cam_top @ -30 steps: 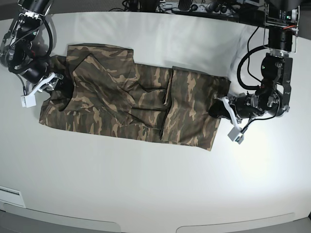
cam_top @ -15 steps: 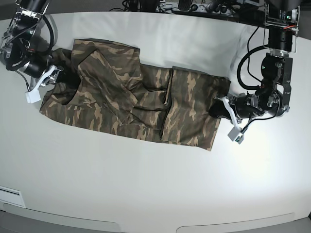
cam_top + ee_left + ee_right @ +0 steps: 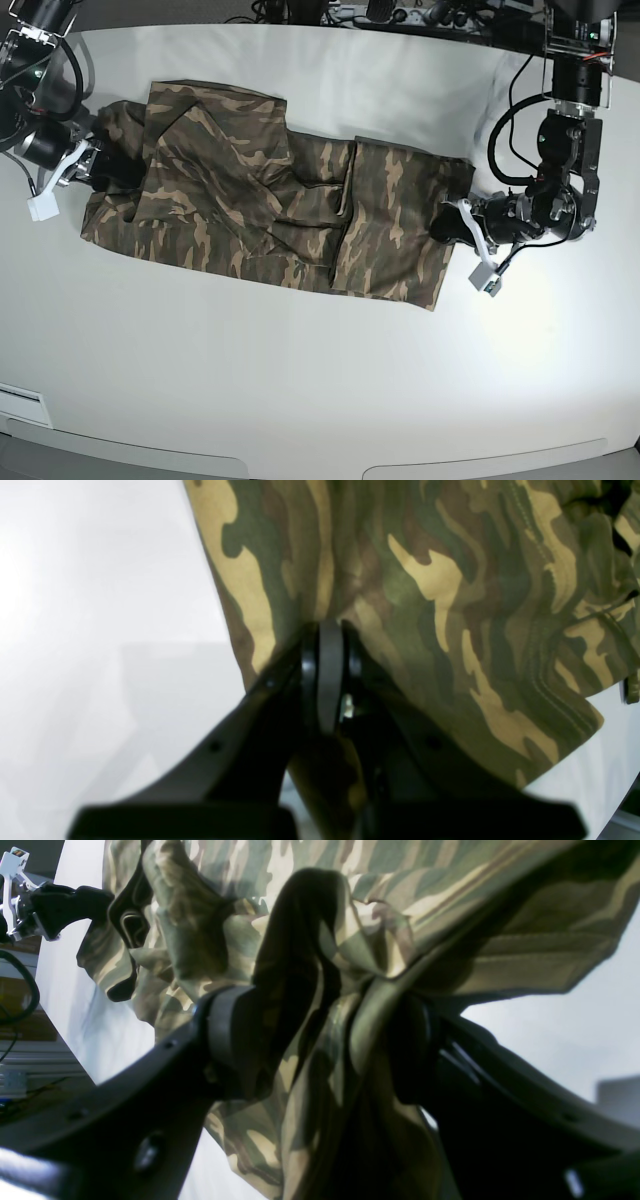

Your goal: Fold the T-shirt properly

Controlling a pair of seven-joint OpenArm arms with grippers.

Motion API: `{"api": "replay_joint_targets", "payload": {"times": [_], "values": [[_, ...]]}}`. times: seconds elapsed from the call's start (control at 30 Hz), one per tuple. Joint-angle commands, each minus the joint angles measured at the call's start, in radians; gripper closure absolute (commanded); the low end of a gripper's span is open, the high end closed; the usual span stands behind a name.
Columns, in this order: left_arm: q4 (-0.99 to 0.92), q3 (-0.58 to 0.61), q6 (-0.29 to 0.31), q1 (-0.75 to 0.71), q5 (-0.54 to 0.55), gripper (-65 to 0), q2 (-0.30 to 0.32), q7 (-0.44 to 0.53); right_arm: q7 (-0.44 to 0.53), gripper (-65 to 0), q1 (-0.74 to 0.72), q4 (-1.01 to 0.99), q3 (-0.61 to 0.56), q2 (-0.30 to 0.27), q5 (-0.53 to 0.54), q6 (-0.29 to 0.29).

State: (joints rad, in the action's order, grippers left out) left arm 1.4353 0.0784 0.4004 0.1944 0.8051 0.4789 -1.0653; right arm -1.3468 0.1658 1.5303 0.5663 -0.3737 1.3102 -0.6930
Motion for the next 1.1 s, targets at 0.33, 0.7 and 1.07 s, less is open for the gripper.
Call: {"api": "replay_joint_targets", "payload": {"times": [0.33, 0.7, 1.07], "values": [[0.001, -0.001, -0.004, 0.0, -0.037, 0.0, 0.014, -0.048, -0.049, -40.9, -0.01, 0.014, 0.007, -0.022, 0.173, -0.005], [0.001, -0.001, -0.004, 0.0, -0.037, 0.0, 0.014, -0.04, -0.049, -40.9, -0.011, 0.011, 0.004, 0.047, 0.173, -0.005], [0.0, -0.001, -0.004, 0.0, -0.036, 0.0, 0.014, -0.041, -0.043, -40.1, -0.011, 0.011, -0.005, 0.091, 0.173, -0.005]]}}
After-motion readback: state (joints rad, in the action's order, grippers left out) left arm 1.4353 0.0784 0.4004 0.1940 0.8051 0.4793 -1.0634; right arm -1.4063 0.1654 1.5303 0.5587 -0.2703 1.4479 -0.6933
